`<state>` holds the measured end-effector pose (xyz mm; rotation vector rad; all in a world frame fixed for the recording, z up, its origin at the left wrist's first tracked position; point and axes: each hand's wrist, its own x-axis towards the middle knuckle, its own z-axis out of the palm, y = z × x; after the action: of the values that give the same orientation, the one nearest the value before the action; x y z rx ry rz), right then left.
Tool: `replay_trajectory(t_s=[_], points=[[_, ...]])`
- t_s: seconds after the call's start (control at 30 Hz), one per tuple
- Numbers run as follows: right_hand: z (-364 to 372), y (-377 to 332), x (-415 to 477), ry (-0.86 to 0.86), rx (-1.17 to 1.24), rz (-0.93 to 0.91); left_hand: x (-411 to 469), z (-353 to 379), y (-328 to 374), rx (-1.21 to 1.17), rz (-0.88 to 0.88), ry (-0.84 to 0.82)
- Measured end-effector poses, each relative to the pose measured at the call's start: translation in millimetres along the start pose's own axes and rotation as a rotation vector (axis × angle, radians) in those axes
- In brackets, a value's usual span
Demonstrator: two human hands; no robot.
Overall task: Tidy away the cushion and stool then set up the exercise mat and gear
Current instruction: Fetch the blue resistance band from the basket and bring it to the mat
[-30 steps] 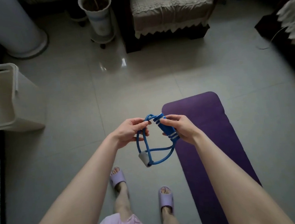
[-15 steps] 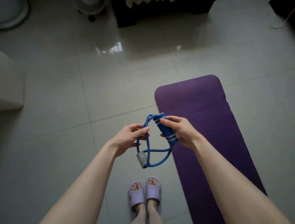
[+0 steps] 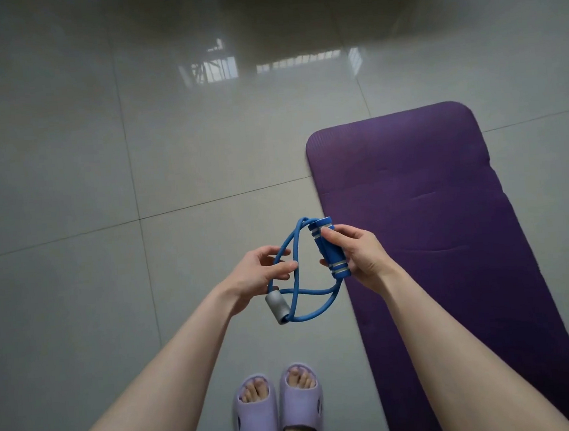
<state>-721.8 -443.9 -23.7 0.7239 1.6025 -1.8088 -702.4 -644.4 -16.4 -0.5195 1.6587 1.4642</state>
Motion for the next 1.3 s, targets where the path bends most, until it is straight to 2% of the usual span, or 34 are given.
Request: replay_trajectory(t_s=[0.3, 0.6, 1.03, 1.3], points=[[-33.3, 99.4, 123.2, 0.030, -0.048, 0.004, 143.7, 7.6, -92.5, 0.008, -0.034, -0.002], [-52.3, 168.5, 200.6, 0.067, -0.107, 0.004, 234.4, 11.5, -153.4, 0.043, -0.059, 0.000], [-46.2, 193.4, 220.7, 0.135, -0.209, -0.026, 258.8, 7.9, -174.3, 0.071, -0.080, 0.079], [-41.4, 174.5, 182.3, 0.257, -0.195, -0.007, 199.7, 0.4, -157.7, 0.041, -0.112, 0.144]])
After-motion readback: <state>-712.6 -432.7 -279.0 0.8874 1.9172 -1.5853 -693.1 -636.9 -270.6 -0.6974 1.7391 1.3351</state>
